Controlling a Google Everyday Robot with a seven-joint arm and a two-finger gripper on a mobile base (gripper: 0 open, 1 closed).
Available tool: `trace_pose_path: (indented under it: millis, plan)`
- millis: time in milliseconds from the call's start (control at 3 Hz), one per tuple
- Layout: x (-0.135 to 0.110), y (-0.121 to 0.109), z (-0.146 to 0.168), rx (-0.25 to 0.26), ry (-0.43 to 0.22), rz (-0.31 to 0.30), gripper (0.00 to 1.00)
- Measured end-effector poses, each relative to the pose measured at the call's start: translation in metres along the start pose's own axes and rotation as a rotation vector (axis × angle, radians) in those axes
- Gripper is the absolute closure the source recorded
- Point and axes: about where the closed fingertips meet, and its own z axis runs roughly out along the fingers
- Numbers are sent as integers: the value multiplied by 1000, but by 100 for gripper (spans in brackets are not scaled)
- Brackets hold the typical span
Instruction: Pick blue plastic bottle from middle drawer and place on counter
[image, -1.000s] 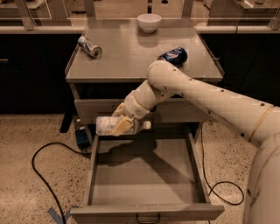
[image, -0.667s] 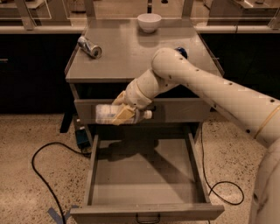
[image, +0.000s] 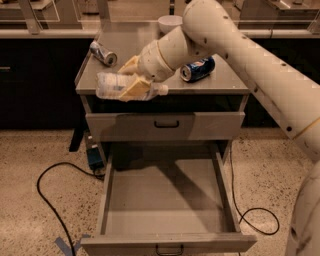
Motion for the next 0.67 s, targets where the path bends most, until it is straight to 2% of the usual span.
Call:
trace_pose_path:
  millis: [333,667]
  plan:
    - [-50,-36,-35,58,-6,-77,100]
    - [-50,-37,-35,59,-6,-78,100]
